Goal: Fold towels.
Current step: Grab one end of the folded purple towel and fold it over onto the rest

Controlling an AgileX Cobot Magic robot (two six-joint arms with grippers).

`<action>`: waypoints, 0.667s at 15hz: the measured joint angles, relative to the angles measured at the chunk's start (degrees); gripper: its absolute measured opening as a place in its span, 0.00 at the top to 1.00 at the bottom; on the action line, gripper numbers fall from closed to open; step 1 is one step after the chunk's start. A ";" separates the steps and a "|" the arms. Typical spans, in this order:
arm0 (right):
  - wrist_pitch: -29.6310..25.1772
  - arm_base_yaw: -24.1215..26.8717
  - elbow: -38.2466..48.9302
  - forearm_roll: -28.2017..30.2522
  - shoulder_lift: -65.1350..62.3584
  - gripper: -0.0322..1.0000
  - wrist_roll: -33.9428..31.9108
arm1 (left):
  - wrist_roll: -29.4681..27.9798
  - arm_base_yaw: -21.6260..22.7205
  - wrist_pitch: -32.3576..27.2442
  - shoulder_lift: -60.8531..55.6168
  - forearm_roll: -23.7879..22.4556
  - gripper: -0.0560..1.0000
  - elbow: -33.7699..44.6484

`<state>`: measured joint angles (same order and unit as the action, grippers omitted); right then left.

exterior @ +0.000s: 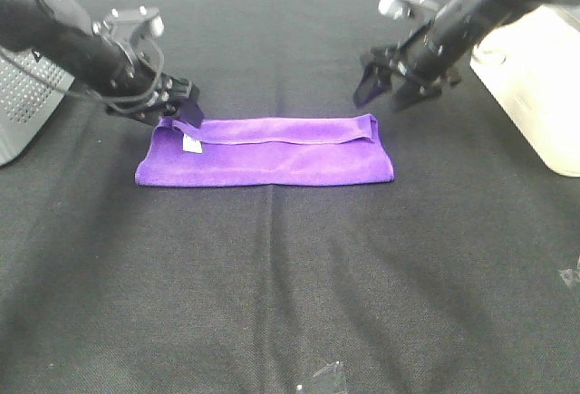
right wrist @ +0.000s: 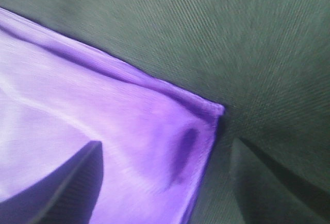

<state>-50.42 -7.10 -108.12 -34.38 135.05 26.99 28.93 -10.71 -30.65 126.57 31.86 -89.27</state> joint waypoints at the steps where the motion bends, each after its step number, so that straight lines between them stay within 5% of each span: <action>1: -1.66 0.00 0.00 0.29 -1.20 0.31 -0.06 | -4.18 0.00 -3.90 -0.17 -4.93 0.26 -1.89; 5: -11.63 0.00 0.00 4.70 -3.90 0.30 -4.76 | -15.99 0.57 -23.66 0.11 -18.79 0.25 -11.52; 10: -18.85 0.00 0.00 6.02 -4.41 0.30 -6.19 | -14.78 7.62 -34.66 6.88 -9.40 0.25 -18.45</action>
<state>-69.27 -7.10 -108.12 -28.36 130.63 20.80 14.15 -3.09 -65.32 133.44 22.46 -107.72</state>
